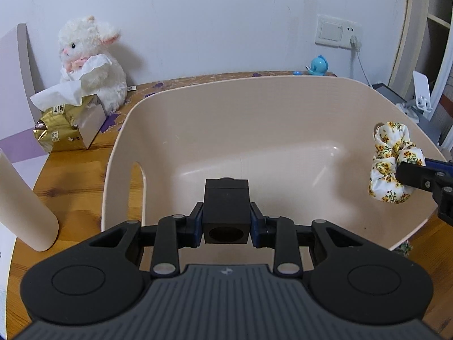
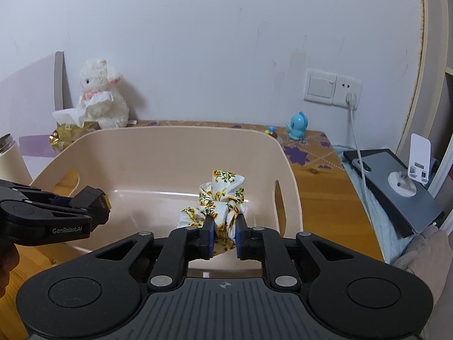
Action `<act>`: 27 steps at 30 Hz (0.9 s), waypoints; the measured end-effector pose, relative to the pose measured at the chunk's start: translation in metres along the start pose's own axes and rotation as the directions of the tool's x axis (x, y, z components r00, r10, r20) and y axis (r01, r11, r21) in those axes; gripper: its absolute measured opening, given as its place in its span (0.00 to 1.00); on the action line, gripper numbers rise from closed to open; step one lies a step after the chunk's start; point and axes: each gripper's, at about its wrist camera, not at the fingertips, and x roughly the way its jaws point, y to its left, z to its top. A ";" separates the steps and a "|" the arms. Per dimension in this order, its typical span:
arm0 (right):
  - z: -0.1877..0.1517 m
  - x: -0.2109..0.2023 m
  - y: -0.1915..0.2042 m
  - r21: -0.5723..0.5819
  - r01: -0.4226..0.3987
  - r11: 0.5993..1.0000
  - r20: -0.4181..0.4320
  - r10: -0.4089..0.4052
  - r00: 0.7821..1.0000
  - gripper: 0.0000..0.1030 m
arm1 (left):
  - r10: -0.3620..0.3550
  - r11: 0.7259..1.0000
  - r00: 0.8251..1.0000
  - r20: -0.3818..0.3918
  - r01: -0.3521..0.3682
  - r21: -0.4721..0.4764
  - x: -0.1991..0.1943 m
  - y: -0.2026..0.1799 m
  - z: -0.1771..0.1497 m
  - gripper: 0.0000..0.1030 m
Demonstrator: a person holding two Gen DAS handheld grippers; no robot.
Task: Organize objects
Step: 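Drop the dark cube and floral scrunchie into the beige basket with both tools, then grasp the keys with the left tool while the right tool grasps the green snack bag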
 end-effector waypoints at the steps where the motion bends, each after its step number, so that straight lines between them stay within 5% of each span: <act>1: -0.001 -0.002 0.000 -0.001 0.004 1.000 0.005 -0.004 1.000 0.29 | 0.003 1.000 1.000 0.003 -0.003 0.001 -0.002 -0.001 0.000 0.33; 4: -0.002 -0.014 -0.001 0.003 0.006 1.000 0.034 -0.006 0.999 0.39 | -0.002 1.000 1.000 0.023 0.002 -0.004 -0.013 -0.001 0.002 0.40; 7: -0.003 -0.028 -0.002 0.006 0.009 1.000 0.066 -0.009 0.998 0.57 | 0.008 1.000 0.997 0.074 -0.008 -0.006 -0.035 -0.001 0.003 0.75; 15: -0.019 -0.064 -0.006 0.021 -0.005 1.000 0.110 0.003 0.994 0.96 | 0.035 0.999 0.992 0.124 -0.032 -0.028 -0.081 0.008 -0.011 0.90; 27: -0.065 -0.060 -0.011 -0.019 0.009 1.000 -0.006 -0.009 1.000 1.00 | 0.041 0.998 0.997 0.069 -0.036 -0.060 -0.102 0.026 -0.059 0.93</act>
